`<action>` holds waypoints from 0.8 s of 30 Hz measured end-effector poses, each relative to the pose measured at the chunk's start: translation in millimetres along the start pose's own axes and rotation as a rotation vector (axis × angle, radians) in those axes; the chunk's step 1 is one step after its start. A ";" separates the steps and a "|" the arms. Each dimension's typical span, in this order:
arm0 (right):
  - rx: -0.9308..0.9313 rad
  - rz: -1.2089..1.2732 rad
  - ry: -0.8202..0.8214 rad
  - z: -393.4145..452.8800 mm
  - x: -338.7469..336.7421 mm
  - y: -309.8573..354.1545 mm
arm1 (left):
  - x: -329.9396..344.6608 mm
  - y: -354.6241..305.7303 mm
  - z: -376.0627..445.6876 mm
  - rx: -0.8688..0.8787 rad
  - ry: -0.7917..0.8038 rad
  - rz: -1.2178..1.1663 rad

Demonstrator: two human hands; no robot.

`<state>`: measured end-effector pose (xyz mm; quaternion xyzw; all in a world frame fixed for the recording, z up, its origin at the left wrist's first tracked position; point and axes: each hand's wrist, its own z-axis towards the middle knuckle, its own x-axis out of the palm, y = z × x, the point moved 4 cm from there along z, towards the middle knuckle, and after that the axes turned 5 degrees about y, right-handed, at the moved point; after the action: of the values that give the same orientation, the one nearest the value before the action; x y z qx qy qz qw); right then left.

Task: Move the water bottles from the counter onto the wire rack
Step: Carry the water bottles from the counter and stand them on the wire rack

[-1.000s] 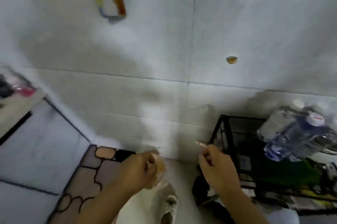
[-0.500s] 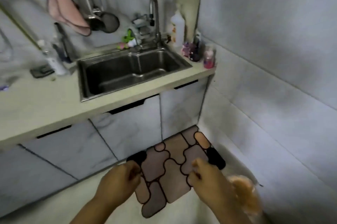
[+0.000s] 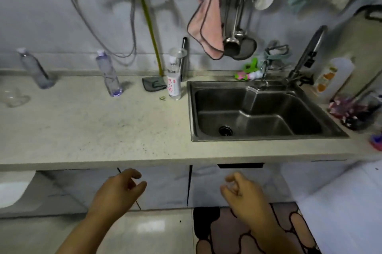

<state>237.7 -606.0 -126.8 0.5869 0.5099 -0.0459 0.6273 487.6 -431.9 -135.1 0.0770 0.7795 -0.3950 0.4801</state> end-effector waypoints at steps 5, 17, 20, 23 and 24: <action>-0.081 -0.002 0.014 80.6 11.9 42.2 | -16.5 6.0 52.1 -0.034 -0.030 -0.054; -0.232 0.098 0.110 286.5 32.1 129.6 | -77.1 -18.6 202.6 -0.146 -0.182 -0.024; -0.228 0.104 0.120 320.3 38.8 144.9 | -84.3 -22.4 235.4 -0.142 -0.174 -0.033; -0.214 0.086 0.144 344.4 58.2 161.9 | -91.6 -9.8 266.4 -0.151 -0.161 -0.040; -0.202 0.073 0.153 351.1 66.3 168.2 | -95.0 -3.3 276.5 -0.151 -0.158 -0.043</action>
<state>585.2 -793.4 -130.0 0.5405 0.5365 0.0736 0.6439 726.2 -600.1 -119.2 -0.0078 0.7681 -0.3502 0.5360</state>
